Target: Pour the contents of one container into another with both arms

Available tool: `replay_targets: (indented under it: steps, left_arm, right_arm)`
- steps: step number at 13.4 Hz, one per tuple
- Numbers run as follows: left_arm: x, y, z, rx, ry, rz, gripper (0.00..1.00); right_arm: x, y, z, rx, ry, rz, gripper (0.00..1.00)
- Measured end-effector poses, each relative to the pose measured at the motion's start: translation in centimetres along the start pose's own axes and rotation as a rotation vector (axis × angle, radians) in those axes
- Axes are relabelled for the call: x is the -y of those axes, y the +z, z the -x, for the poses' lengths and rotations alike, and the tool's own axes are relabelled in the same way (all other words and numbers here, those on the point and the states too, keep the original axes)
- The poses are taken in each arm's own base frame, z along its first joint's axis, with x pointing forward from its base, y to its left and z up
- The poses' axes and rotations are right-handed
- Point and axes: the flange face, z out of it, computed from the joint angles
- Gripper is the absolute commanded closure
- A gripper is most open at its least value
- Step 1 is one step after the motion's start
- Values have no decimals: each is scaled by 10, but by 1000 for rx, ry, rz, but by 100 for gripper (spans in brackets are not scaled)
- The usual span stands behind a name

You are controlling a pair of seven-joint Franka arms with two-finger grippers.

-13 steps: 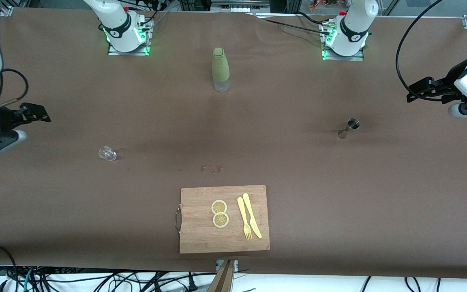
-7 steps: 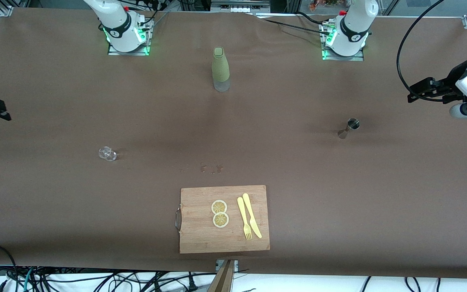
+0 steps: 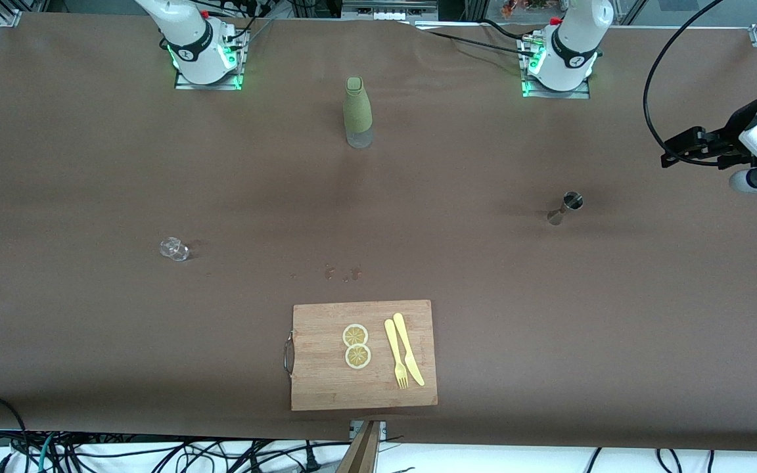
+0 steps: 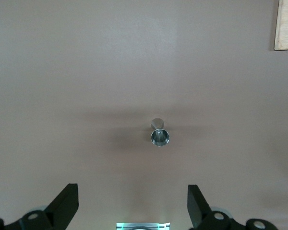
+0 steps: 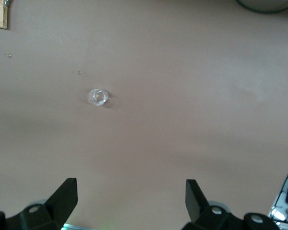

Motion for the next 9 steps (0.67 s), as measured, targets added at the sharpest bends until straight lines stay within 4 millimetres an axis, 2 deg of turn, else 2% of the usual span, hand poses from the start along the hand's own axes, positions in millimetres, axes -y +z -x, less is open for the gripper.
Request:
replay_targets:
  steps: [3,9]
  left_arm:
    - [0,1,0,1,-1,0,0]
    - [1,1,-1,2,-1,0,0]
  right_arm:
    - [21,14,-9,23,12,-29,0]
    - [21,24,-13,37,12,-44,0]
